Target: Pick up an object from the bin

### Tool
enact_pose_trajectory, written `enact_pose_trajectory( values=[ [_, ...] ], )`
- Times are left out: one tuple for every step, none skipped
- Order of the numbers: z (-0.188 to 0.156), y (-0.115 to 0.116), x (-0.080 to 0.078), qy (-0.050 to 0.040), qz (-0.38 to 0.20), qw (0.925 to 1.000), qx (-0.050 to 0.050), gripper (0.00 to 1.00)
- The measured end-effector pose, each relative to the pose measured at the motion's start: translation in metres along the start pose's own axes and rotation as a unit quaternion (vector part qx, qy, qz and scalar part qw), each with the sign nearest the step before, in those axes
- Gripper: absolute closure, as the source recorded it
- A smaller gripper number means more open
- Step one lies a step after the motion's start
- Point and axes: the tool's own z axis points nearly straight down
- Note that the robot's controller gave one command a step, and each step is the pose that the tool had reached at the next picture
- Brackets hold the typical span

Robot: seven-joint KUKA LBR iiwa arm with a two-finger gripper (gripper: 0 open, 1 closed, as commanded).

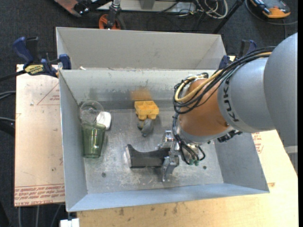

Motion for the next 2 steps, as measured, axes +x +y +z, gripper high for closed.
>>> enact_pose_trajectory(
  values=[
    [-0.1205,-0.0105,-0.0162,-0.0033,-0.015,0.9999,0.001,1.00],
    [-0.1203,-0.0105,-0.0161,-0.0030,-0.015,0.9999,0.001,1.00]
  ],
)
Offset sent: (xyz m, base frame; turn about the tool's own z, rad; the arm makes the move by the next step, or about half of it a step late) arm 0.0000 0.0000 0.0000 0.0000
